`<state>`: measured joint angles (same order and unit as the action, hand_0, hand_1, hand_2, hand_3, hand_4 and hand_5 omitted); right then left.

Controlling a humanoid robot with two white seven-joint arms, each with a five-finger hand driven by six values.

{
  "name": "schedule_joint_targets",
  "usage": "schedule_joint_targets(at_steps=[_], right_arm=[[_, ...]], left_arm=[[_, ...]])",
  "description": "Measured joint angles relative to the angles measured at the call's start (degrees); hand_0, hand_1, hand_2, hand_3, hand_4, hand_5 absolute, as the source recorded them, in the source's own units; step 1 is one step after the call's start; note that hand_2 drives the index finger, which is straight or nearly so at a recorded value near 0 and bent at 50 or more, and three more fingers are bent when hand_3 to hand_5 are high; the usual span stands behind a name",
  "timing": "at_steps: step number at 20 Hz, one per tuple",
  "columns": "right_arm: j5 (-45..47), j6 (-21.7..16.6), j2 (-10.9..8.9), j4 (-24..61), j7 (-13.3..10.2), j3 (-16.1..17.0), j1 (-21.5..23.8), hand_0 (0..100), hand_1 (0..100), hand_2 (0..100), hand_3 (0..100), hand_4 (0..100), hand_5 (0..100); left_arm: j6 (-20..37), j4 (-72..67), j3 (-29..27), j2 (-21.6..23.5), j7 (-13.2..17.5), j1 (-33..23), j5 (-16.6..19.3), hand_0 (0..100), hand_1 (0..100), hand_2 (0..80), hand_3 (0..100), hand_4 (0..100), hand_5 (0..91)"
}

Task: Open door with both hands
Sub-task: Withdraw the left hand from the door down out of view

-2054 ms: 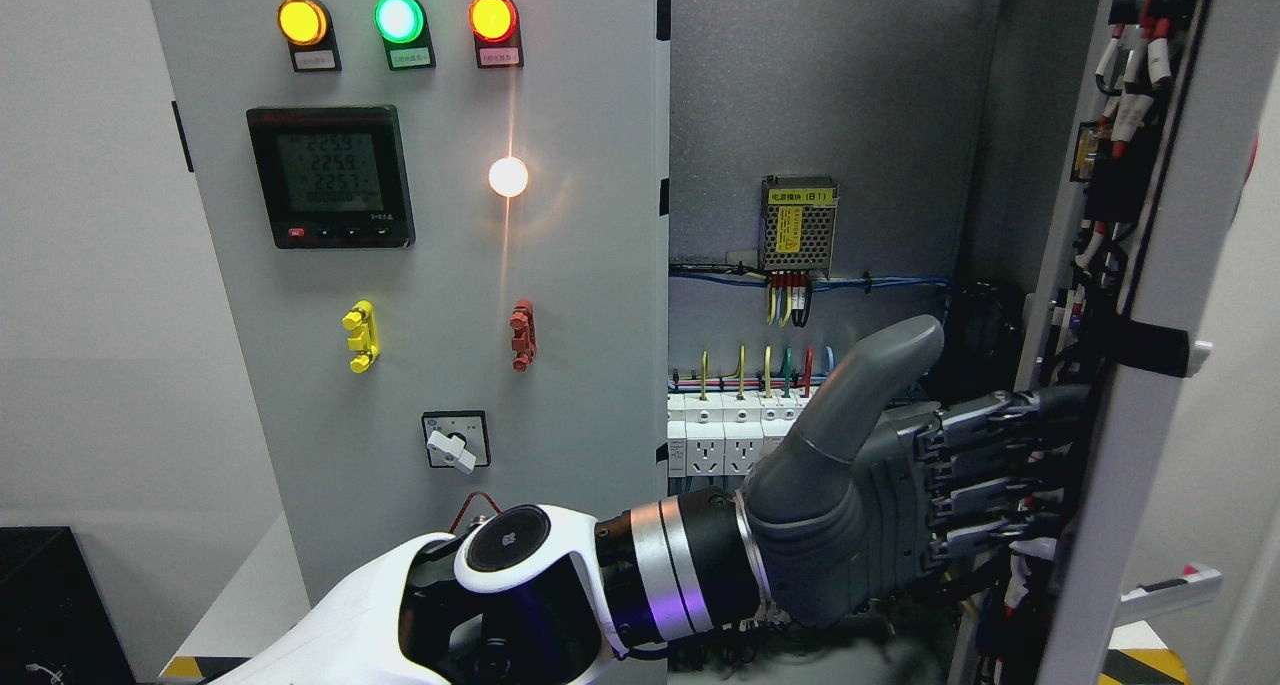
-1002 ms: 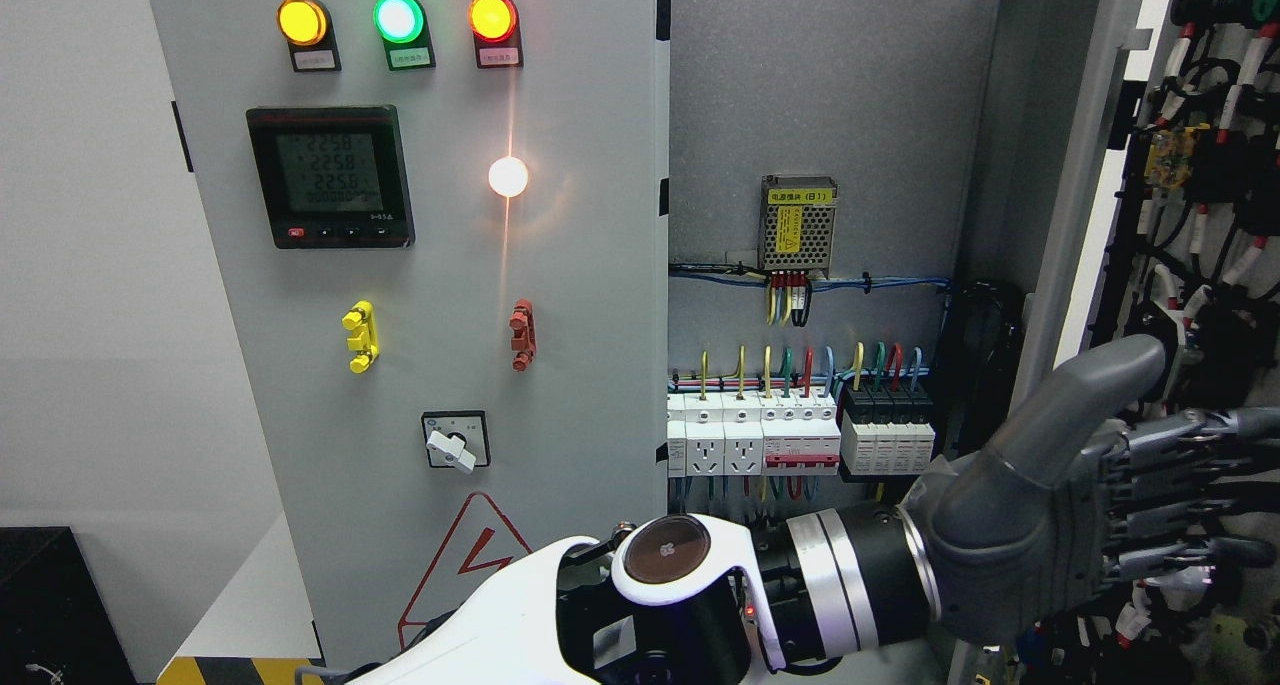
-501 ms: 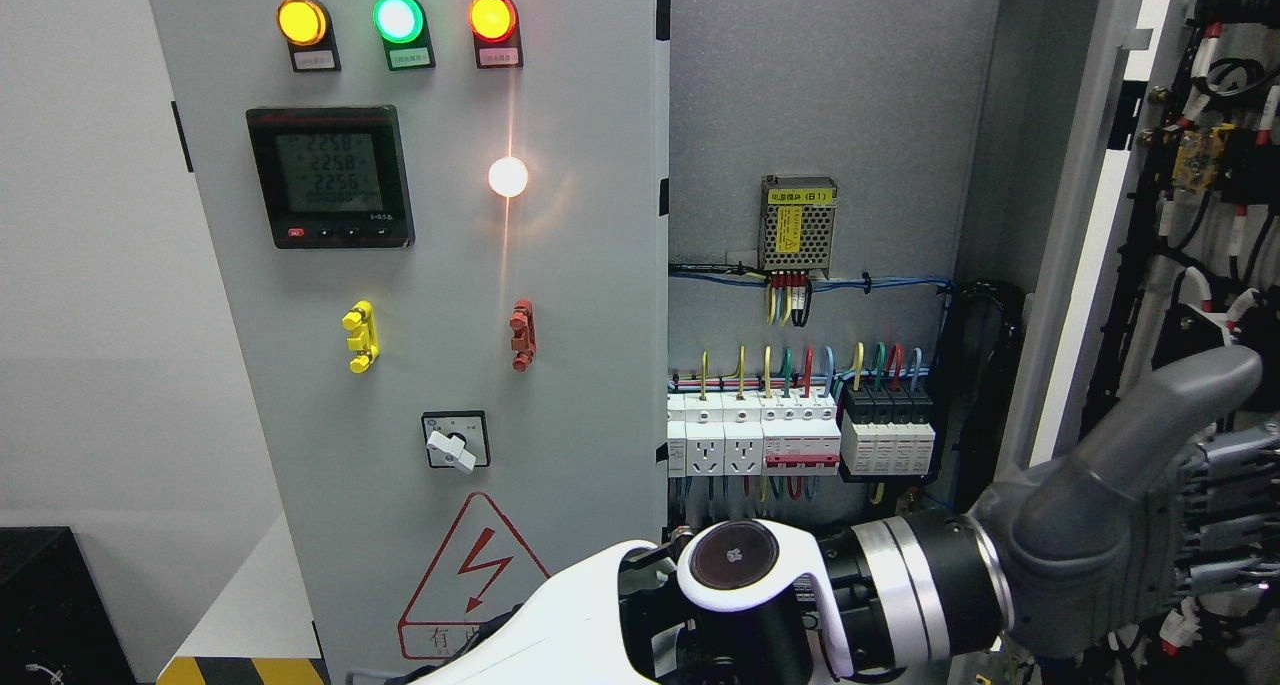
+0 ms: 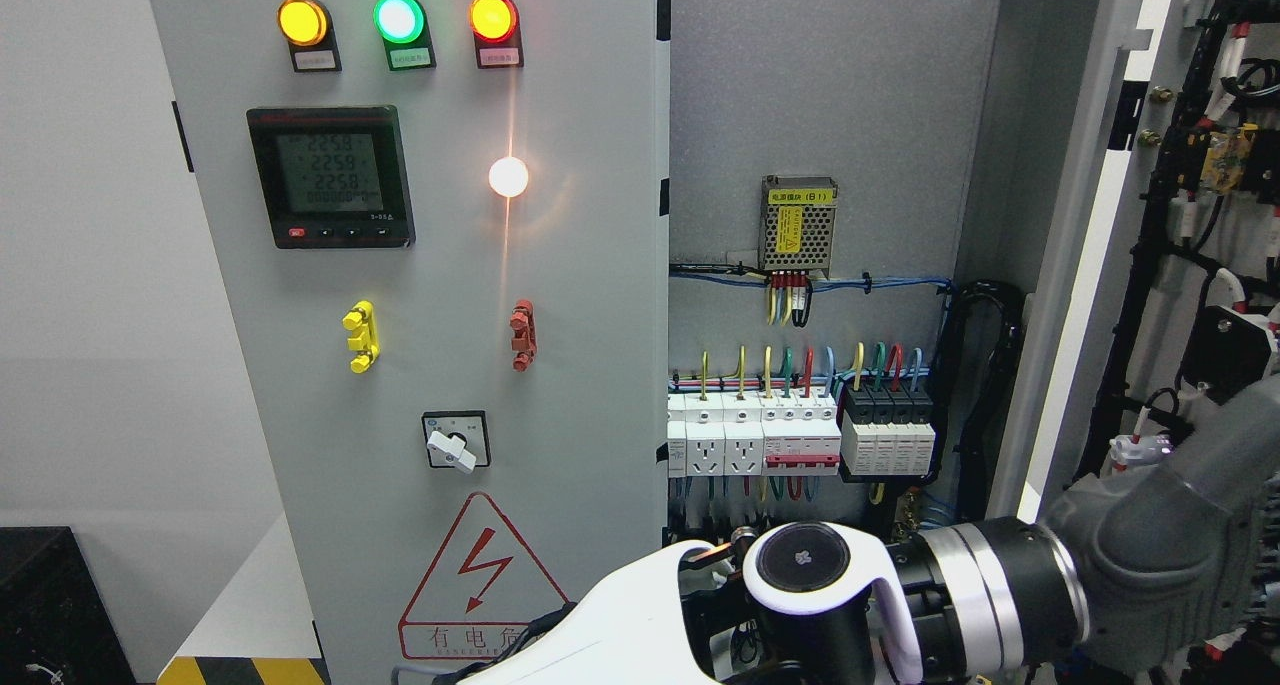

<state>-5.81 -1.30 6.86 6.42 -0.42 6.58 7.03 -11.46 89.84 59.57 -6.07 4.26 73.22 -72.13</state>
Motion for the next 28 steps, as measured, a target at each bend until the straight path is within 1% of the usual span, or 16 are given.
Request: schedule_joint_targets(at_steps=[10,20,24,28], right_arm=[[0.0,0.0,0.0,0.0,0.0,0.0,0.0,19,0,0,0,0,0],[-0.01,0.0,0.0,0.0,0.0,0.0,0.0,19,0,0,0,0,0],[-0.01,0.0,0.0,0.0,0.0,0.0,0.0,19,0,0,0,0,0],[-0.01,0.0,0.0,0.0,0.0,-0.01,0.0,19,0,0,0,0,0]], left_arm=[[-0.04,-2.45,0.49,-2.24,0.08,1.88,-0.04,0,0,0.0,0,0,0.0],[-0.25,-3.23,0.66,-2.95,0.41,2.32,-0.16,0,0,0.0,0,0,0.0],[-0.29,-2.48,0.55,-2.01,0.27,2.24,-0.23,0,0,0.0,0,0,0.0],[-0.29,-0.9,0.39,0.0,0.01,2.06,-0.39,0,0,0.0,0,0,0.0]])
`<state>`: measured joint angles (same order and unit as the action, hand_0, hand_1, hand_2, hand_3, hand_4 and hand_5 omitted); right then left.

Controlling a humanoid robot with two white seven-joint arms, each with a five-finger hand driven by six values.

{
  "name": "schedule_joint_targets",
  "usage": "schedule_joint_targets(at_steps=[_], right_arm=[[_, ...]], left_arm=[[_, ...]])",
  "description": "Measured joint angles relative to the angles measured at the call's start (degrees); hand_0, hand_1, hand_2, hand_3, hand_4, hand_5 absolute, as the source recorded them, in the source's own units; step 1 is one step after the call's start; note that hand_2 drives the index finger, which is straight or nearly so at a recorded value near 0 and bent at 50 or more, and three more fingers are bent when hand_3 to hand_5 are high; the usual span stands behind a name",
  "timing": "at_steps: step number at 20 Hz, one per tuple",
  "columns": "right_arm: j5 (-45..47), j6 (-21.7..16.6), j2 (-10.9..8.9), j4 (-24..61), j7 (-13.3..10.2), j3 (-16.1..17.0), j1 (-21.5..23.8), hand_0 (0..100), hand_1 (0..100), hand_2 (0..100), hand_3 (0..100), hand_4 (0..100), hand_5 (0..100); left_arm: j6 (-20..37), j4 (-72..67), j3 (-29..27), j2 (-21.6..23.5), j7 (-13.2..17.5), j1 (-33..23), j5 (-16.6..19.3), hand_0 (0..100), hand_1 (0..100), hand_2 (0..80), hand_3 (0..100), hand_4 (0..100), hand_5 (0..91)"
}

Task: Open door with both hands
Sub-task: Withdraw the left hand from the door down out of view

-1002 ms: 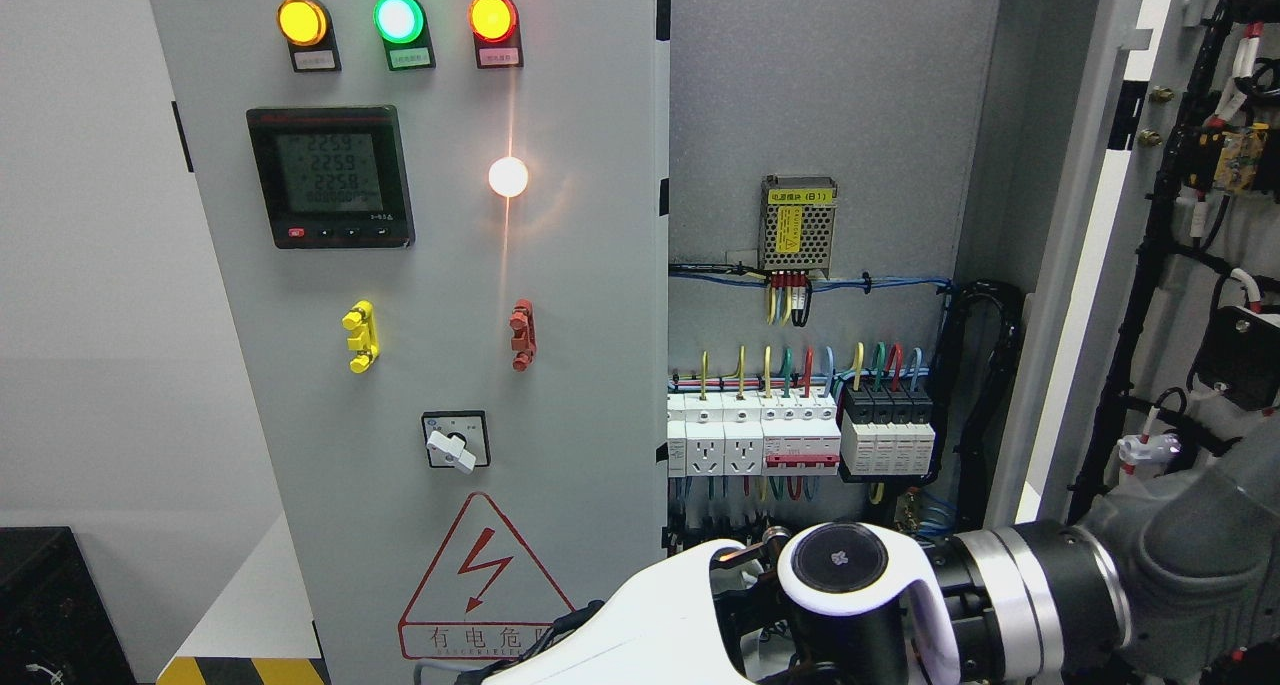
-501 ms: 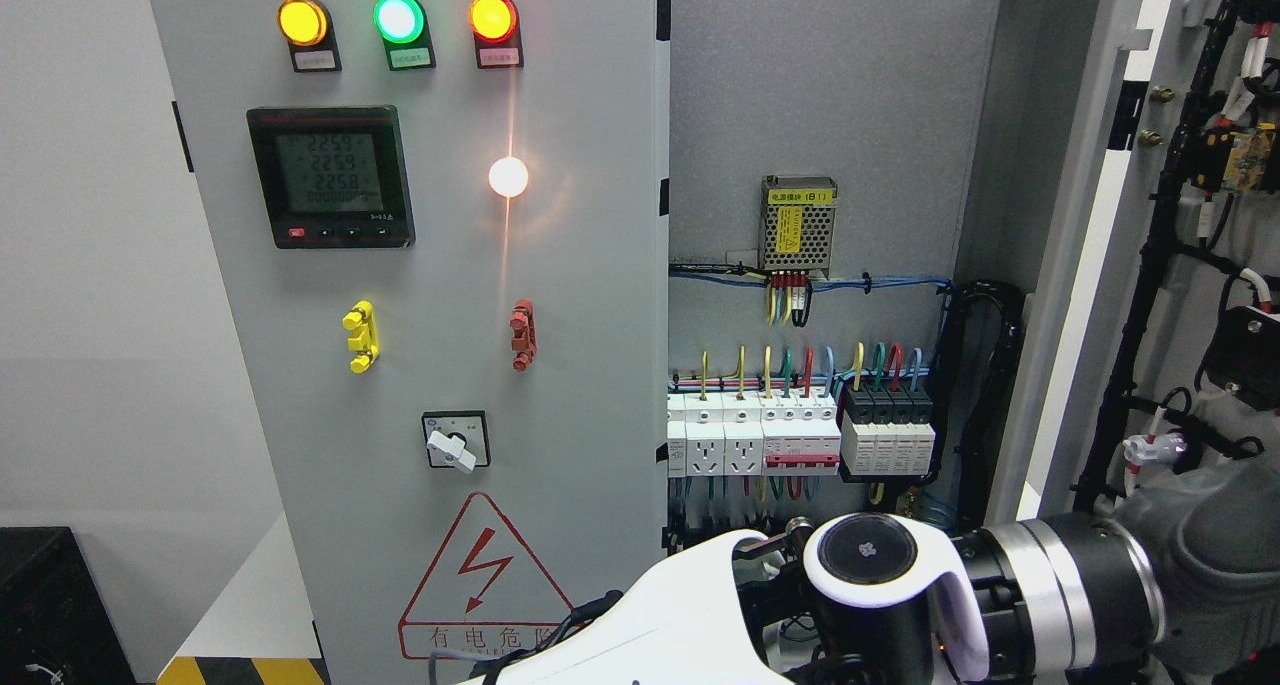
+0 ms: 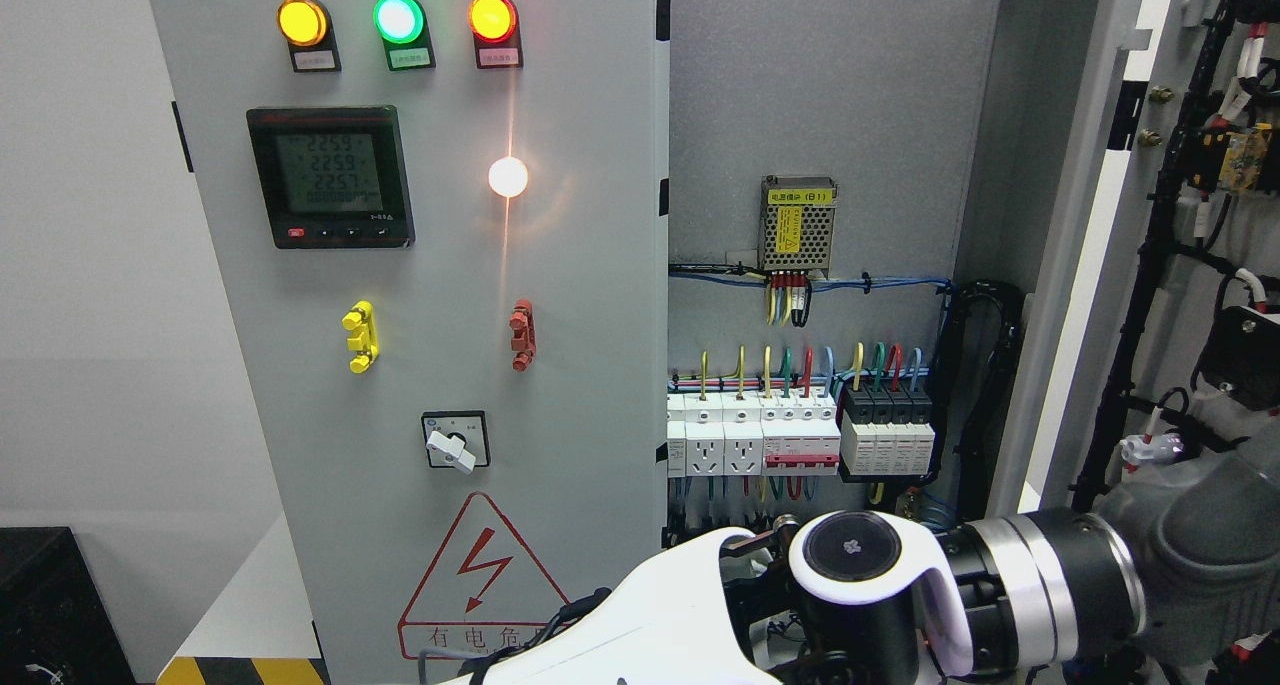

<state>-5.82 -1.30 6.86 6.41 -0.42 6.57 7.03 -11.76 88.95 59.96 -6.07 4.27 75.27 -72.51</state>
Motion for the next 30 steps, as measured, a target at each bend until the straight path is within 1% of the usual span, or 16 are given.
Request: schedule_joint_targets(at_steps=[5,12,17,23,30], right_arm=[[-0.01,0.0,0.0,0.0,0.0,0.0,0.0,19,0,0,0,0,0],[-0.02,0.0,0.0,0.01,0.0,0.0,0.0,19,0,0,0,0,0],[-0.01,0.0,0.0,0.01,0.0,0.0,0.0,19,0,0,0,0,0],[-0.02,0.0,0.0,0.0,0.0,0.01,0.0,19,0,0,0,0,0],[-0.02,0.0,0.0,0.0,0.0,0.01,0.0,19,0,0,0,0,0]], left_arm=[[0.15,3.09,-0.31,3.55,-0.18,-0.84,-0.42,0,0,0.0,0,0,0.0],[0.23,9.41,-1.13,11.29,0.04,-4.63,-1.45,0,0,0.0,0,0,0.0],[0.28,14.19,-1.72,18.04,0.14,-9.43,-1.73,0,0,0.0,0,0,0.0],[1.04,18.98,-2.16,27.41,0.2,-16.05,-1.82,0,0,0.0,0,0,0.0],[1.66,22.09,-2.47,37.27,0.21,-25.28,-1.49,0,0,0.0,0,0,0.0]])
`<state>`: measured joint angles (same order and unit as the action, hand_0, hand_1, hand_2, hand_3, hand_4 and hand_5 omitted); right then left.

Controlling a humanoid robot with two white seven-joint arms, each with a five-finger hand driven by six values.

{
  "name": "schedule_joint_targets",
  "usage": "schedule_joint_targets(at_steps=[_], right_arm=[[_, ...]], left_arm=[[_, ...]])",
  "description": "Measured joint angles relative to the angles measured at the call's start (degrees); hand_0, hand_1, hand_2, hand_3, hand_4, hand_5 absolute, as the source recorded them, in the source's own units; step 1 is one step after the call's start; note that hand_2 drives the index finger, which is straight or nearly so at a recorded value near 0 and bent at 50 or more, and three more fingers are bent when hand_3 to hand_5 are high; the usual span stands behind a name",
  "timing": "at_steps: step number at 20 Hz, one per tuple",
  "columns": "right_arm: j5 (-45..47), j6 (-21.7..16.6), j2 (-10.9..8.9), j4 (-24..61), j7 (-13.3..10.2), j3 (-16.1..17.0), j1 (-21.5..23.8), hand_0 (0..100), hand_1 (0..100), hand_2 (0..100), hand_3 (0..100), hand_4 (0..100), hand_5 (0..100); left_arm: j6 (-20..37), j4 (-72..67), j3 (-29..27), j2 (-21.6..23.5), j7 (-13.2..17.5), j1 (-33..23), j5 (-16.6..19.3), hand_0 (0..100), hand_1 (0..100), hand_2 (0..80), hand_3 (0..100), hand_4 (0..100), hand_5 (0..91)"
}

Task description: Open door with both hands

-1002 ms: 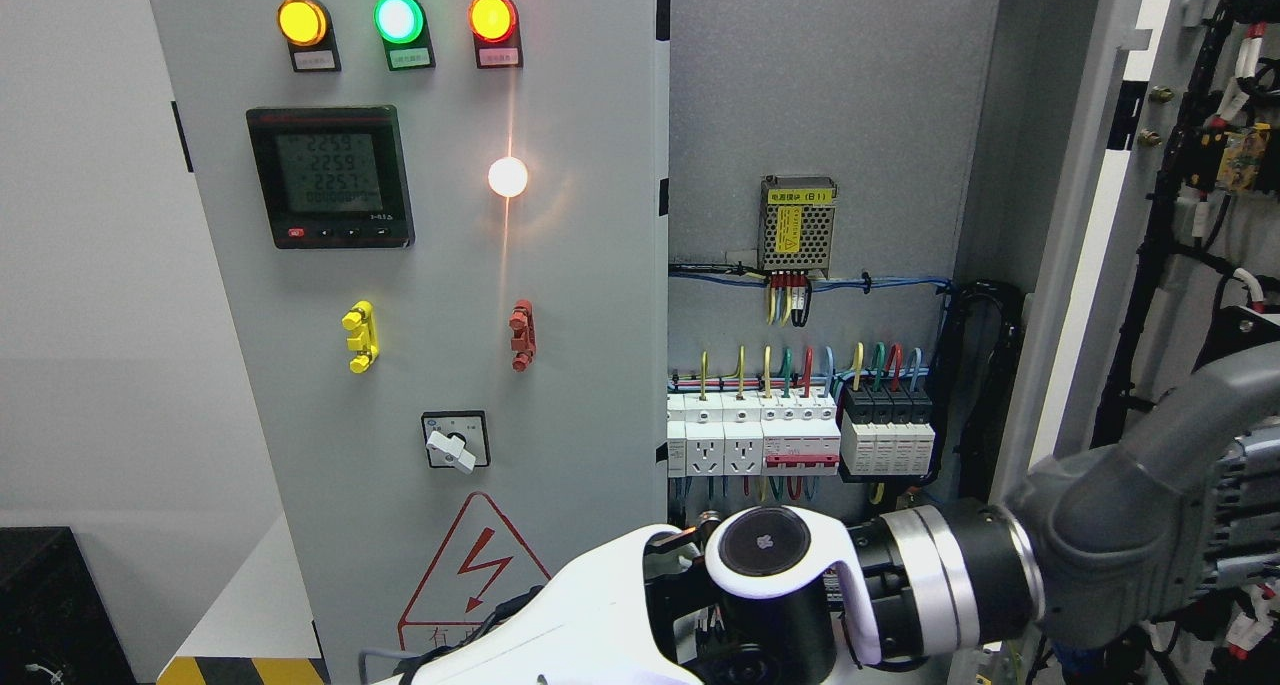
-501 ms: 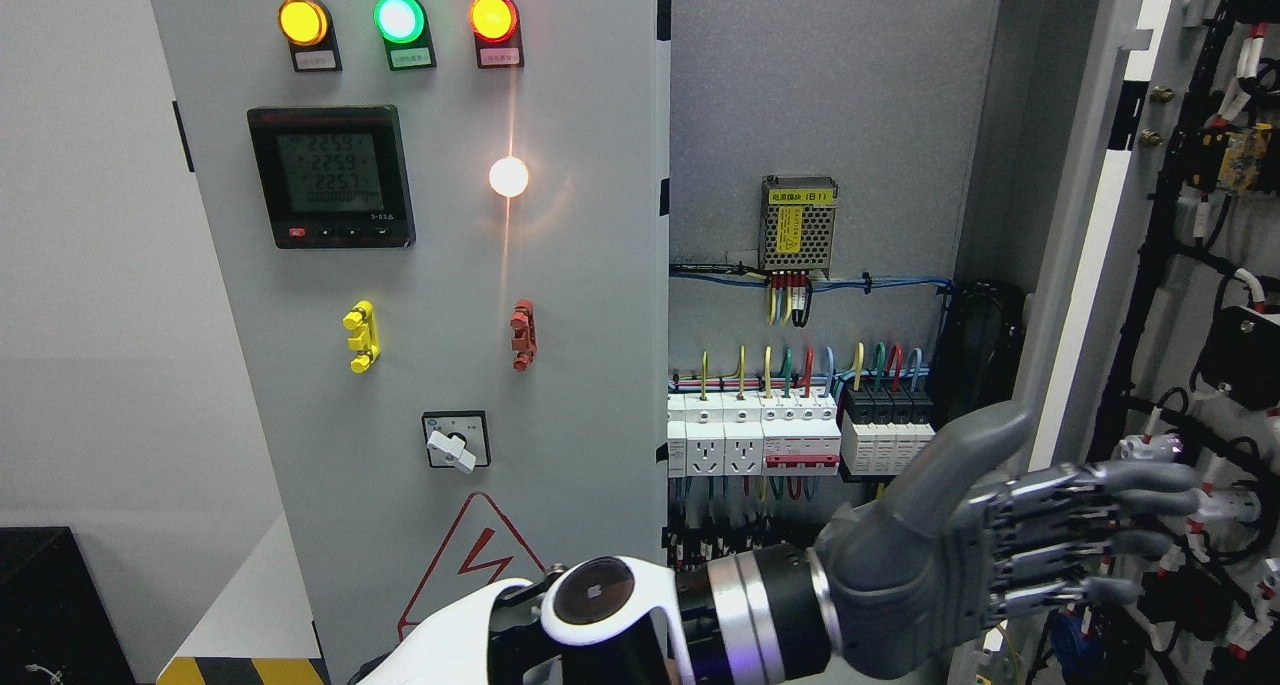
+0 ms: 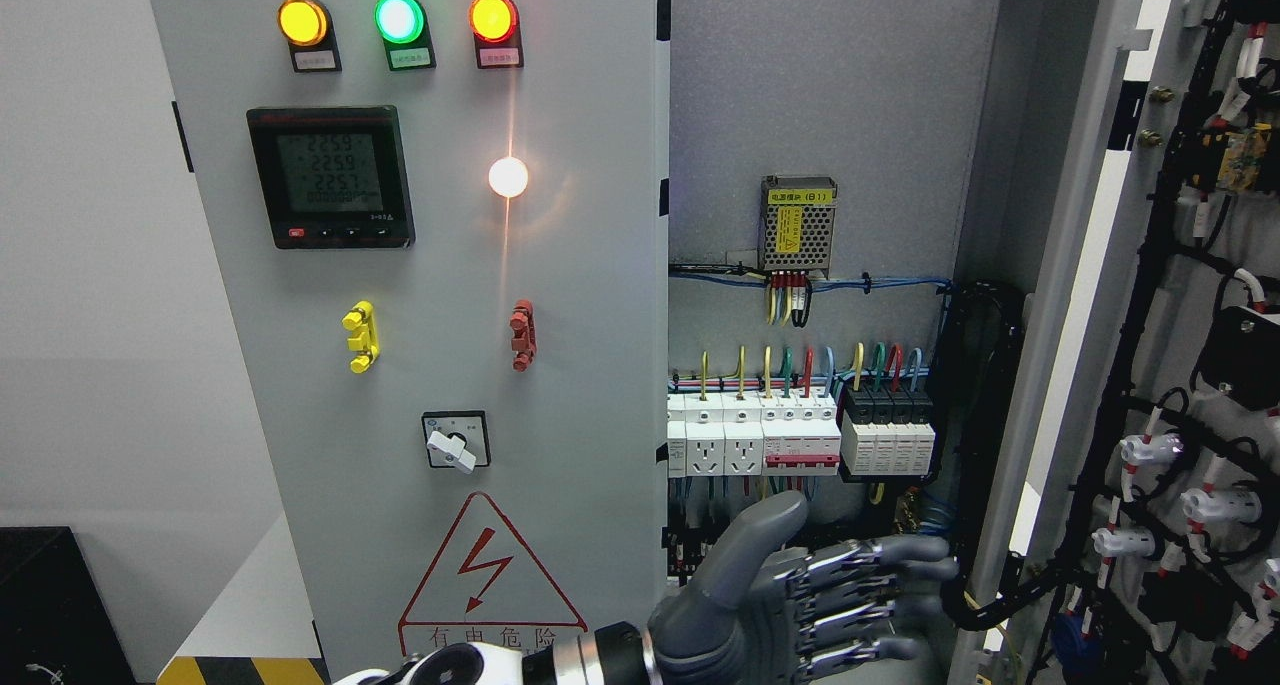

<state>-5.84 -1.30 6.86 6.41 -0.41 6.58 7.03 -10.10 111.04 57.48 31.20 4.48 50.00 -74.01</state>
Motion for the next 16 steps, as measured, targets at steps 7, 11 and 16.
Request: schedule_joint_targets(at_steps=[7,11,16], right_arm=[[0.0,0.0,0.0,0.0,0.0,0.0,0.0,19,0,0,0,0,0],[0.01,0.0,0.0,0.0,0.0,0.0,0.0,19,0,0,0,0,0],[0.0,0.0,0.0,0.0,0.0,0.0,0.0,19,0,0,0,0,0]], left_arm=[[0.31,0.79,-0.27,7.19,0.03,-11.18,3.41,0,0,0.0,0,0,0.0],[0.63,-0.74,-0.57,9.68,0.06,-17.74,6.84,0,0,0.0,0,0,0.0],[2.6,-4.65,-1.81,11.56,0.39,-26.71,11.09,0,0,0.0,0,0,0.0]])
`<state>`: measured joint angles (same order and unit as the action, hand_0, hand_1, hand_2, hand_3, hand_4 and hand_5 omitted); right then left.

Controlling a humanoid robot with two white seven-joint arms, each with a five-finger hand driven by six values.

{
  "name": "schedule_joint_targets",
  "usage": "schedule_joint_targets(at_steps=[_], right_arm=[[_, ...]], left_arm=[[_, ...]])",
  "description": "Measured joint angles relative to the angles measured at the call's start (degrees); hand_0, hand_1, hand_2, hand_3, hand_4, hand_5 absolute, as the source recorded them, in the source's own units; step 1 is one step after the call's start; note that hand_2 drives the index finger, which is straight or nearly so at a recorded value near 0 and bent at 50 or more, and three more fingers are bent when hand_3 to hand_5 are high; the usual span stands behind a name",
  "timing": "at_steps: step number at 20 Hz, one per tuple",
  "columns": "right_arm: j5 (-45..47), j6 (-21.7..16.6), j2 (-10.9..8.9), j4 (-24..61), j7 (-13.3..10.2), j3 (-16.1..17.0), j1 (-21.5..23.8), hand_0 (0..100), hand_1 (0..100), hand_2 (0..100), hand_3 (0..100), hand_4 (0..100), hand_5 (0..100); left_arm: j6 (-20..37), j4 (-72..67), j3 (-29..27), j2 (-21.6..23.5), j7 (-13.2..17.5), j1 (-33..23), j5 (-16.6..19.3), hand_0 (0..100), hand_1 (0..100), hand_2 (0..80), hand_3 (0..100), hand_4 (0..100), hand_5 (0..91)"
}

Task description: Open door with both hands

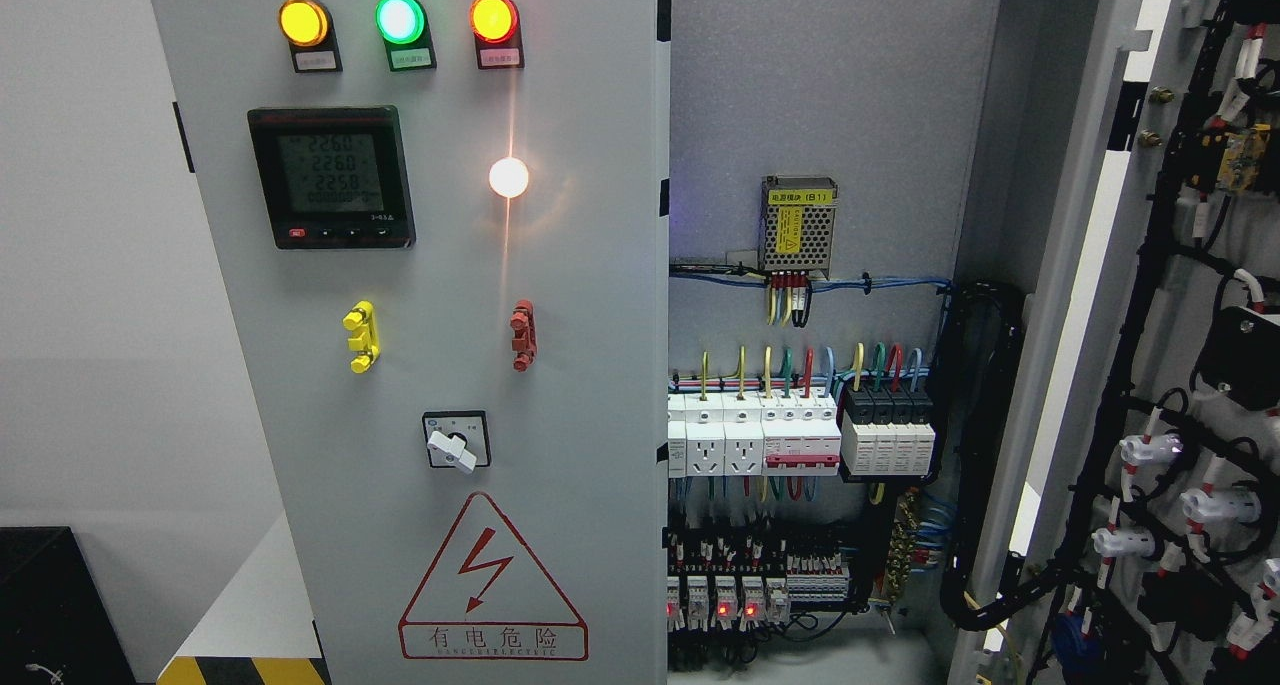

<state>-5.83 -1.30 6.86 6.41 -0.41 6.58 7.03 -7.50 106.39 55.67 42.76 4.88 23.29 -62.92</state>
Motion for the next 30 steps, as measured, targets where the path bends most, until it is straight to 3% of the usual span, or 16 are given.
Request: schedule_joint_targets(at_steps=[8,14,20,30], right_arm=[[0.01,0.0,0.0,0.0,0.0,0.0,0.0,19,0,0,0,0,0],[0.02,0.0,0.0,0.0,0.0,0.0,0.0,19,0,0,0,0,0],[0.0,0.0,0.0,0.0,0.0,0.0,0.0,19,0,0,0,0,0],[0.0,0.0,0.0,0.0,0.0,0.0,0.0,19,0,0,0,0,0]], left_arm=[[4.4,-9.88,-2.53,0.77,0.06,-12.32,2.99,0,0,0.0,0,0,0.0],[9.07,-21.39,-3.47,-1.19,0.5,-18.88,3.79,0,0,0.0,0,0,0.0],[10.16,-35.3,-4.12,-5.28,3.46,-21.77,5.14,0,0,0.0,0,0,0.0],[10.34,-63.17,-5.2,-15.83,6.17,-23.04,8.84,0,0,0.0,0,0,0.0]])
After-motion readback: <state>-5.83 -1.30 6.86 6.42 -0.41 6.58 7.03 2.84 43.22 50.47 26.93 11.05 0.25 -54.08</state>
